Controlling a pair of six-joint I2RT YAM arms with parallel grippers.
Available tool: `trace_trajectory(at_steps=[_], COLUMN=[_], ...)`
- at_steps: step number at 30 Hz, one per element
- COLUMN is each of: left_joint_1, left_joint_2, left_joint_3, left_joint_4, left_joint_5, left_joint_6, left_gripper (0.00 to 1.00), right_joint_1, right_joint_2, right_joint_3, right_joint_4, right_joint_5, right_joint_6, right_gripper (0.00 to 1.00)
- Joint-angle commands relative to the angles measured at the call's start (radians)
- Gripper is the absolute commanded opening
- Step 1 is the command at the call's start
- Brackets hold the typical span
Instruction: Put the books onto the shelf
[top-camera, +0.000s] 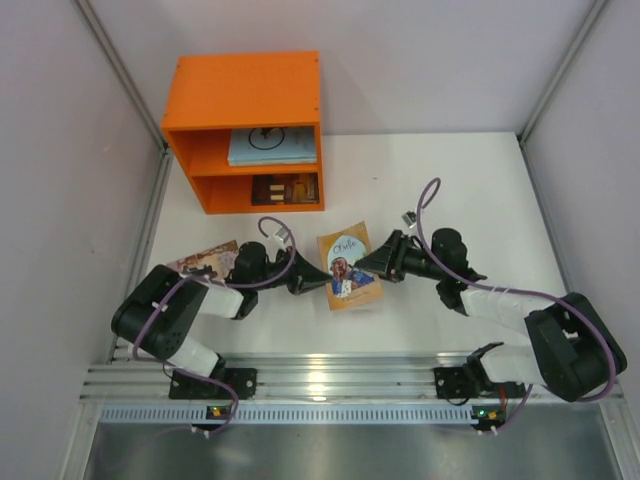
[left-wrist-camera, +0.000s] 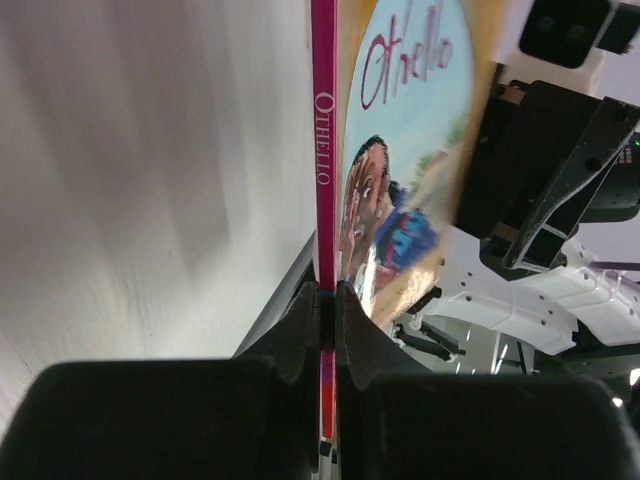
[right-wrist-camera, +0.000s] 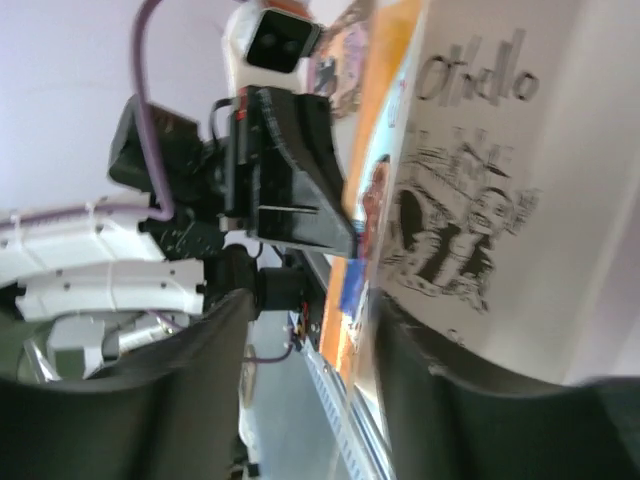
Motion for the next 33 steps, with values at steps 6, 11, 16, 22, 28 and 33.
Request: trace_trajectory(at_steps=[6,11,16,22,28,33], left_joint_1=[0.193,0.374,0.436,0.442,0.442,0.441], left_joint_2=[-0.312,-0.560,-0.617,-0.549,-0.333,-0.222], left_joint_3=[-0.059,0.016,0.092,0.084,0.165,0.225], left_joint_4=[-0.264,-0.632,-0.750,-0.521,-0.255,-0.164], left_joint_5=[-0.056,-0.235,-0.403,-0.567,-0.631,-0.636], left_joint_6=[-0.026,0.057,0.008,-0.197,-0.292,-0.289], left_gripper=[0.00,0.00,0.00,0.00,0.00,0.00], right_joint_1=[0.021,0.010,0.006,-0.011,-0.066,-0.143], right_joint_2=[-0.170,-0.270,-0.308,-0.345,-0.354,-0.354], right_joint_3=[0.149,0.217,0.220,0.213,0.211,0.202], right_joint_4=[-0.471,-0.580,-0.585,-0.596,-0.600,-0.602], right_joint_5=[0.185,0.242,0.235,0.226,0.195,0.150], right_joint_6=[-0.237,-0.263,-0.251,-0.263,-0.291,-0.306], right_gripper=[0.93,1.00,1.00,1.00,1.00,1.00])
